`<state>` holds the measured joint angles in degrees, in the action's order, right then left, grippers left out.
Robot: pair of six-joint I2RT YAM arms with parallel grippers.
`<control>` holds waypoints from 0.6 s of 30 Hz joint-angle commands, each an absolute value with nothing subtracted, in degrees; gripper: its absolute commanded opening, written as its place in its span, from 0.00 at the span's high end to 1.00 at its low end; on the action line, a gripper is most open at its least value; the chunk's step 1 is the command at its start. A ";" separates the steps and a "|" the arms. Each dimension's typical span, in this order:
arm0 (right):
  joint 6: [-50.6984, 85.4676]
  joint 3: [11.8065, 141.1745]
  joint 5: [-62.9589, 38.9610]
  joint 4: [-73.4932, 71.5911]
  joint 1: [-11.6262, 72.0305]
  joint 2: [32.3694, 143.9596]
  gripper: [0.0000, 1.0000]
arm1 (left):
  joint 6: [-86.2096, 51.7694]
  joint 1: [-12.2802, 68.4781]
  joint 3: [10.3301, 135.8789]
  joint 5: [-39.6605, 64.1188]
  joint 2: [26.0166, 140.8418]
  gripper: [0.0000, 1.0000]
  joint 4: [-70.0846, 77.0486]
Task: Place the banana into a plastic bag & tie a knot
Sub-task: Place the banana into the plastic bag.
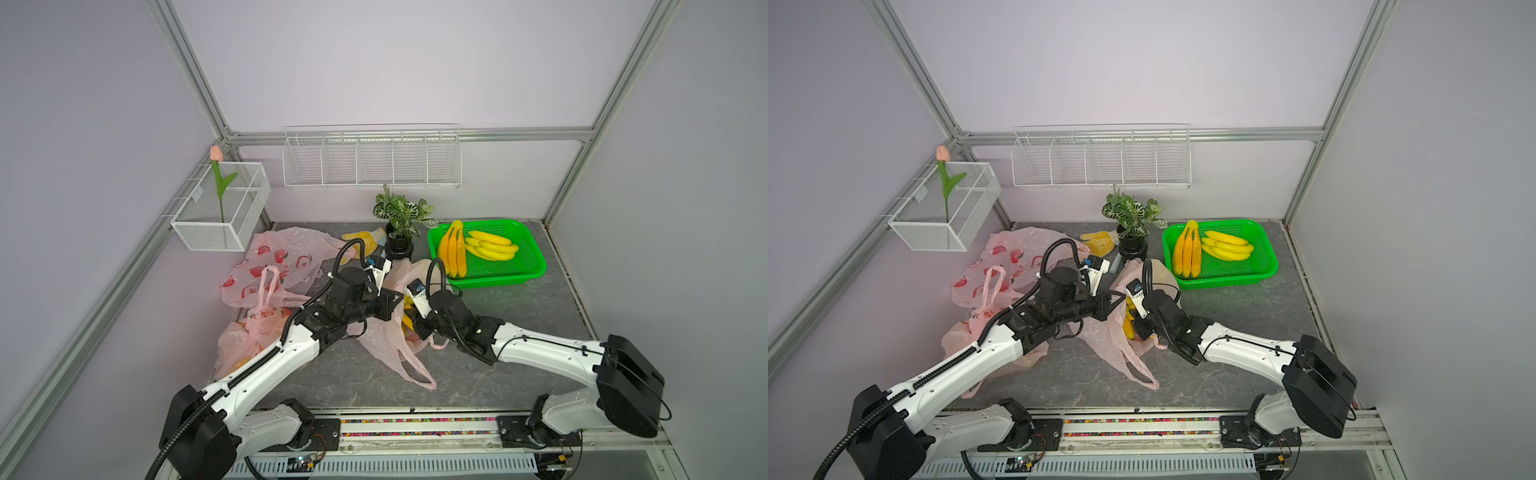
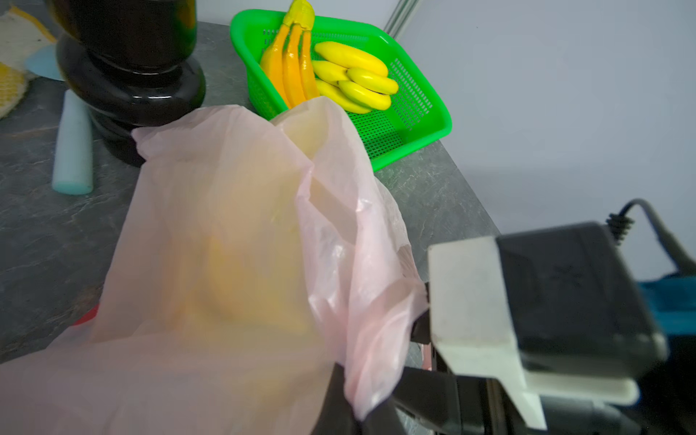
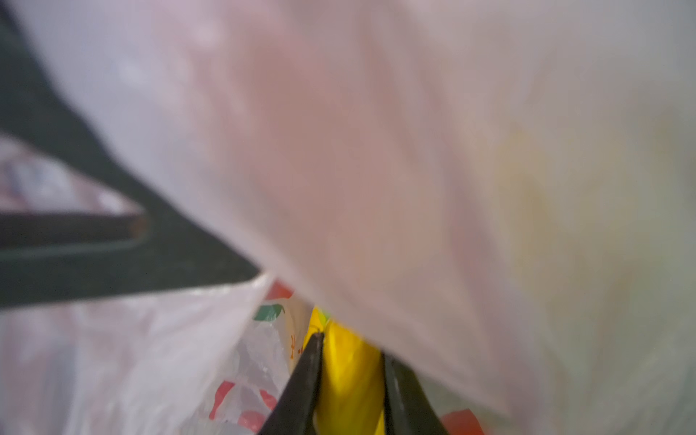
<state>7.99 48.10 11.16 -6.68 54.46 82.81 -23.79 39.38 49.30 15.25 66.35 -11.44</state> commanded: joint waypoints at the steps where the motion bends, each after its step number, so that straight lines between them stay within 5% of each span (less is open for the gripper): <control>1: 10.15 49.16 12.00 -10.28 53.80 84.01 0.68 | -27.71 39.20 48.93 10.38 66.47 1.00 -10.43; 9: 11.54 46.98 12.03 -6.03 53.48 80.33 0.42 | -31.51 38.53 50.70 8.08 69.56 1.00 -9.43; 18: 11.73 43.69 7.36 1.54 53.65 69.17 0.30 | -36.21 34.73 51.25 9.06 71.87 1.00 -6.50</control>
<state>11.60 45.80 9.30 -2.46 53.71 72.20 -33.74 35.57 49.30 9.87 71.35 -8.82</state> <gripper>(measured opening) 0.697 0.040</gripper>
